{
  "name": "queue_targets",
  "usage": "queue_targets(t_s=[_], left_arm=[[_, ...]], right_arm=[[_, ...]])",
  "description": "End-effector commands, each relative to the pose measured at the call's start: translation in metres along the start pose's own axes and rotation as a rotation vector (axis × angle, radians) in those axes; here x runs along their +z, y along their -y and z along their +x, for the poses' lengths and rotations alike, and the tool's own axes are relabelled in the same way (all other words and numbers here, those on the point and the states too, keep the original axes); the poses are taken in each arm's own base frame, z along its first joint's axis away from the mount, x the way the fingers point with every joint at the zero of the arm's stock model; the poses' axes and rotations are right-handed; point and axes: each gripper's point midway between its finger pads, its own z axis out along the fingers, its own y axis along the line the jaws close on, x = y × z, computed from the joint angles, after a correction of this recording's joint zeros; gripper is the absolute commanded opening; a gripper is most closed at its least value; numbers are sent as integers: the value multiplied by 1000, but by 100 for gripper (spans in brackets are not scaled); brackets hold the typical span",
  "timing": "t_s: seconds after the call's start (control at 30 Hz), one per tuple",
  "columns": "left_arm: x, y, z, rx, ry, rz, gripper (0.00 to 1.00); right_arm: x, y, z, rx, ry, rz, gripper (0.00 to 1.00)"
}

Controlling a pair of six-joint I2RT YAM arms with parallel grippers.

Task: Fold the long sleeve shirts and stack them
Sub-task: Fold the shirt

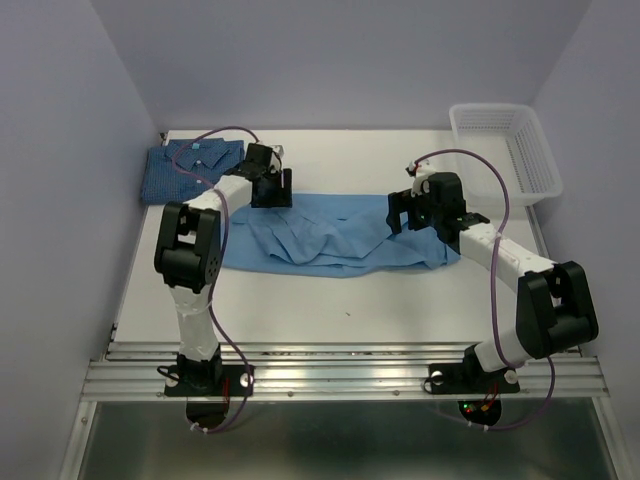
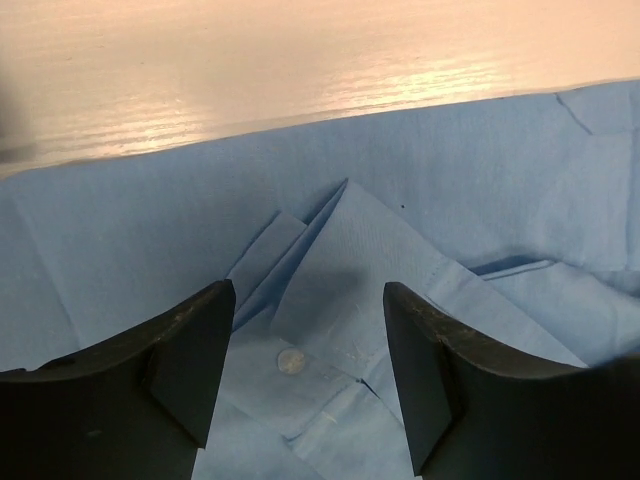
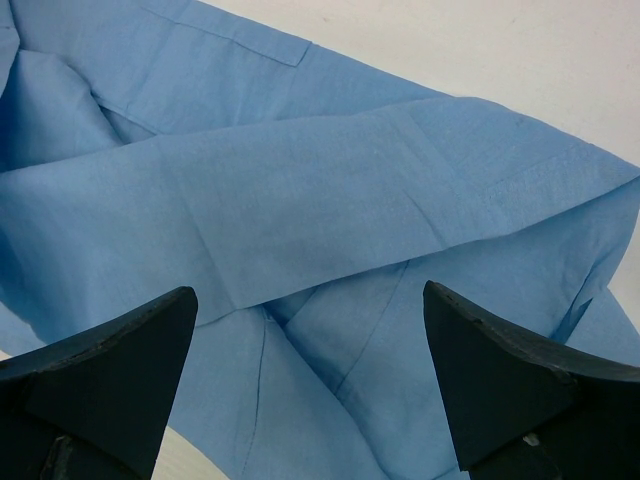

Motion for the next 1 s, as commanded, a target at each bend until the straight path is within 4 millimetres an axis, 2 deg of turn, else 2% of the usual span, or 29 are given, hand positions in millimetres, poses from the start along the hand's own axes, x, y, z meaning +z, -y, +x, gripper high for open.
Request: queue_targets(t_s=[0.0, 0.07, 0.13, 0.23, 0.43, 0.63, 0.77, 0.97], left_arm=[[7, 3, -3, 5, -23, 21, 70], [7, 8, -3, -1, -26, 48, 60], [6, 10, -2, -9, -27, 54, 31], [2, 7, -5, -24, -16, 29, 2], [-18, -2, -19, -53, 37, -46, 0], [-54, -17, -40, -101, 145, -159, 0], [-79, -32, -56, -159, 215, -203, 0], [-90, -67, -61, -241, 223, -263, 0]], right_arm=[[-2, -3, -8, -17, 28, -7, 100], [-2, -1, -7, -15, 26, 1, 100], [-3, -1, -9, -14, 31, 5, 100], [-4, -1, -9, -16, 34, 7, 100], [-3, -1, -6, -13, 23, 5, 100], [-2, 0, -5, -13, 22, 10, 100], [-2, 2, -6, -11, 22, 19, 100], [4, 10, -3, 4, 6, 62, 100]])
